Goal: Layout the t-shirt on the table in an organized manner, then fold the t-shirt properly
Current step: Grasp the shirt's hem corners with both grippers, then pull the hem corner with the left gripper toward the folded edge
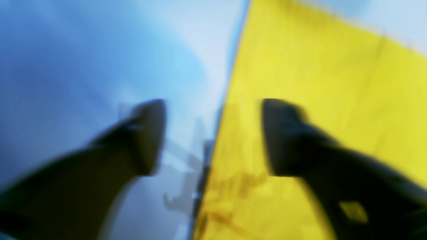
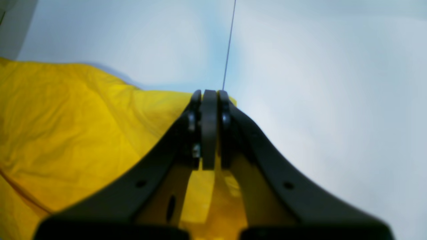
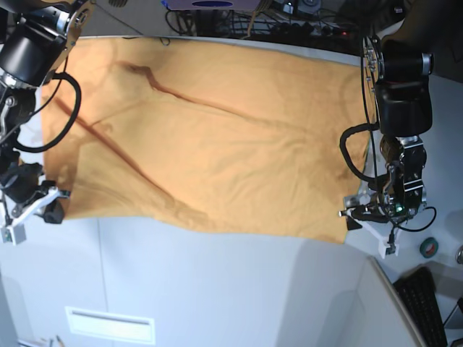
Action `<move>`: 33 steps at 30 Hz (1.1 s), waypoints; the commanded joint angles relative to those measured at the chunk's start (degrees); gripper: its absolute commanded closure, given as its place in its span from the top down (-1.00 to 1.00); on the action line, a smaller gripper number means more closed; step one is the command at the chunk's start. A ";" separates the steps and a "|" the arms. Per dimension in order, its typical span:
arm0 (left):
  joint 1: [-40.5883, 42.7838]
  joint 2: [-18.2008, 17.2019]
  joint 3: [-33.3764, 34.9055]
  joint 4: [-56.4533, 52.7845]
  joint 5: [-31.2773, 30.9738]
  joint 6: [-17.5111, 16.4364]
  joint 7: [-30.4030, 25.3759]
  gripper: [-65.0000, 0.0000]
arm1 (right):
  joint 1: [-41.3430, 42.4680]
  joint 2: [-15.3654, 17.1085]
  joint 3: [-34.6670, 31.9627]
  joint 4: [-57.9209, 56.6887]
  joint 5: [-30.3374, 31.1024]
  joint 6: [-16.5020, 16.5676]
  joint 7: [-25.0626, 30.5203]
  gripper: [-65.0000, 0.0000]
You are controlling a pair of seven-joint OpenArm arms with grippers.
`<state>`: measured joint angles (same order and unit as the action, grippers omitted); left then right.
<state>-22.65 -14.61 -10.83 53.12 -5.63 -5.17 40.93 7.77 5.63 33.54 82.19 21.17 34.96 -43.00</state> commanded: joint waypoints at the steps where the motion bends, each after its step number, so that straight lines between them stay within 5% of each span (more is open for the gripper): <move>1: -2.00 -0.64 -0.03 -1.30 0.05 0.20 -2.20 0.69 | 1.15 0.75 0.17 1.37 1.21 0.34 1.47 -1.00; 4: -4.55 -0.55 -0.03 -8.33 0.05 0.20 -7.74 0.97 | 1.15 0.83 0.17 1.63 1.21 0.34 1.47 -1.00; 10: -10.97 -0.55 0.06 -22.93 -0.04 0.20 -16.18 0.70 | 1.15 1.54 0.17 1.63 1.21 0.34 1.47 -1.00; 23: -10.00 1.20 0.15 -24.68 0.05 0.11 -16.36 0.67 | 1.07 1.54 0.17 1.63 1.21 0.34 1.47 -1.00; 25: -9.74 1.20 0.24 -24.77 0.05 0.11 -16.36 0.47 | 1.07 1.54 0.17 1.63 1.21 0.34 1.47 -1.00; 31: -7.54 0.94 0.15 -24.51 0.05 0.11 -16.36 -0.83 | 1.07 1.54 0.17 1.63 1.21 0.34 1.47 -1.00; 33: -7.10 0.77 0.15 -23.80 0.05 0.11 -16.27 -1.00 | 1.07 1.54 0.17 1.54 1.21 0.34 1.47 -1.00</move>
<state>-28.86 -13.23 -10.68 28.82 -6.07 -5.48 23.42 7.73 6.39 33.54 82.76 21.26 34.98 -42.92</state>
